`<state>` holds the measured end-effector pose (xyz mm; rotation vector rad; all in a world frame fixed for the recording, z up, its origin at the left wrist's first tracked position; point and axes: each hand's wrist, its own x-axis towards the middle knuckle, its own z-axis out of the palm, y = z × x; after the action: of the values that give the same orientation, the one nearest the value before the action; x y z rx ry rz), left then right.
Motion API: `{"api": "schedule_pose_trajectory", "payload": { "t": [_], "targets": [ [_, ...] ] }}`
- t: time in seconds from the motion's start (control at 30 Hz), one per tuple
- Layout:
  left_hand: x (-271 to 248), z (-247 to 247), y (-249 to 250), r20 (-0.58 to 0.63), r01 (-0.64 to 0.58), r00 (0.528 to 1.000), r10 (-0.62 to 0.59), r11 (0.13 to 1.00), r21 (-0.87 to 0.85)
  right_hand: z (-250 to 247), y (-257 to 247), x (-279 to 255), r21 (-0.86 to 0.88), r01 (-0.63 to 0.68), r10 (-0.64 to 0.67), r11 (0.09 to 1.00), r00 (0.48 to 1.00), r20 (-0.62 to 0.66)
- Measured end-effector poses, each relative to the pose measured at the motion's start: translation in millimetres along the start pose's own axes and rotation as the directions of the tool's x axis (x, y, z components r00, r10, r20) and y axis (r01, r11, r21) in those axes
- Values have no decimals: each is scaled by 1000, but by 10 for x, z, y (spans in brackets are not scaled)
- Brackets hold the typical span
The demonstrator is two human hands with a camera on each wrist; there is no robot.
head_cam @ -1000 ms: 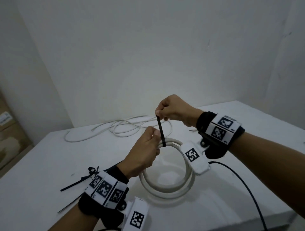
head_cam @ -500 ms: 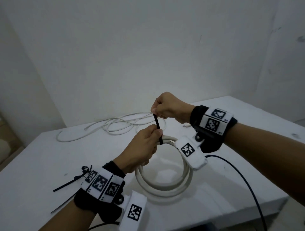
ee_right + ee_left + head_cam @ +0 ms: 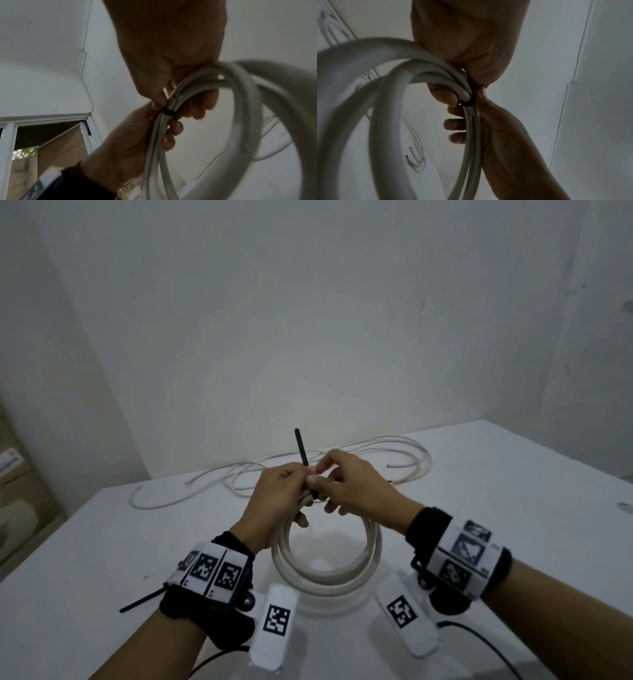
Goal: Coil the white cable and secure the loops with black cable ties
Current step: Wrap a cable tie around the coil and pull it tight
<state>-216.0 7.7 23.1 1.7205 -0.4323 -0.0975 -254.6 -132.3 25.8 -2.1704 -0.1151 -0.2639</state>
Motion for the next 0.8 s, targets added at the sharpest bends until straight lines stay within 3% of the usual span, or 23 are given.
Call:
{"api": "schedule_pose_trajectory", "payload": {
  "t": [0.1, 0.17, 0.3, 0.47, 0.6, 0.8],
  "targets": [
    [-9, 25, 30, -61, -56, 997, 54, 997, -44, 83, -17, -5, -207, 157, -193, 966, 967, -166],
    [-9, 26, 44, -108, -83, 991, 76, 994, -64, 108, -24, -18, -232, 196, -242, 953, 950, -195],
    [-38, 6, 7, -181, -75, 982, 54, 991, -113, 145, -23, -3, -274, 191, -237, 942, 961, -144],
    [-35, -33, 19, -174, -39, 985, 20, 993, -107, 132, -36, 13, -360, 231, -255, 904, 967, -18],
    [-68, -67, 23, -213, -178, 955, 205, 974, 140, 87, -53, 34, -342, 234, -240, 910, 970, 27],
    [-28, -35, -21, -280, 17, 960, -21, 1000, -18, 118, -16, 37, -396, 323, -316, 859, 945, 85]
  ]
}}
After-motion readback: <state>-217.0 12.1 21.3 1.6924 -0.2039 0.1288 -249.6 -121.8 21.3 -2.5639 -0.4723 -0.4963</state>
